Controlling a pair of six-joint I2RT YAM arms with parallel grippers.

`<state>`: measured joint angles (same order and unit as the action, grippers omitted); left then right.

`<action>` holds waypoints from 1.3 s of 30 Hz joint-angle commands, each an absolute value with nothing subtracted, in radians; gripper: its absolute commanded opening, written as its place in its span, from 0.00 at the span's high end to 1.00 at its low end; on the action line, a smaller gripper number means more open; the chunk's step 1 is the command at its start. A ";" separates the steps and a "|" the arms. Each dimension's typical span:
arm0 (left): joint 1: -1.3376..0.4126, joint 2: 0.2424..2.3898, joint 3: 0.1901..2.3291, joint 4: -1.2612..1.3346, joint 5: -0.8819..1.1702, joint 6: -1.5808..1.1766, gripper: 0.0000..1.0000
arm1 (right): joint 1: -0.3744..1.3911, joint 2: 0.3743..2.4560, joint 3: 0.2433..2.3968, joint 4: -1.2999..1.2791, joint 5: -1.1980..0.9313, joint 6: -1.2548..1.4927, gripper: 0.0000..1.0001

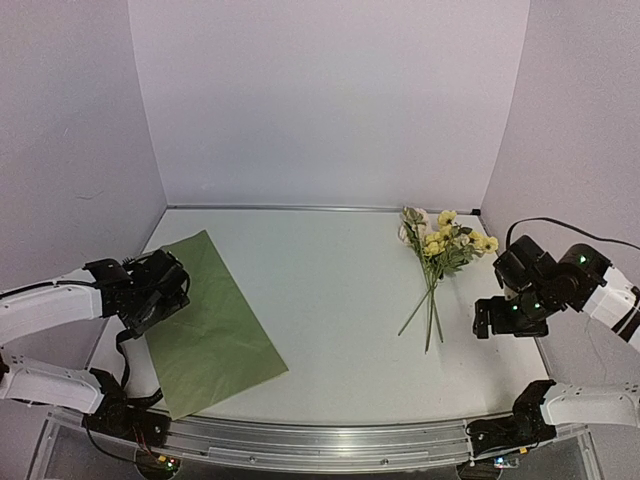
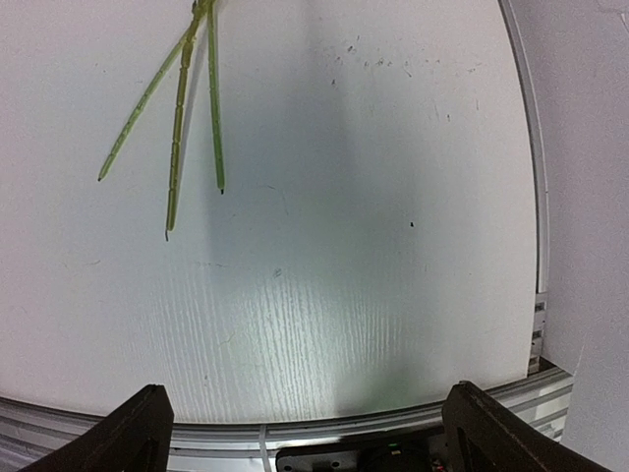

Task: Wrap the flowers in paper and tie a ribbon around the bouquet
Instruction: Pick up the folded wrapping paper from the corner of the board.

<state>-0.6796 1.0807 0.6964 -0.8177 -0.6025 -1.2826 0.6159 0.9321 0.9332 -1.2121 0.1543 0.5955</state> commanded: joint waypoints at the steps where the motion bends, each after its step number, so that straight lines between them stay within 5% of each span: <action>1: -0.652 1.112 0.628 -0.843 -0.570 -1.462 0.00 | 0.615 0.949 0.907 -1.166 0.109 0.617 0.02; 20: -0.550 1.017 0.381 -0.558 -0.427 -1.530 0.04 | 0.615 0.950 0.871 -1.123 0.071 0.634 0.02; 26: -0.548 0.985 0.364 -0.552 -0.423 -1.534 0.29 | 0.615 0.941 0.860 -1.119 0.074 0.639 0.02; 32: -0.548 0.937 0.411 -0.625 -0.480 -1.497 0.68 | 0.615 0.944 0.857 -1.119 0.071 0.642 0.02; 39: -0.548 0.933 0.487 -0.690 -0.545 -1.413 0.97 | 0.615 0.959 0.870 -1.119 0.068 0.641 0.02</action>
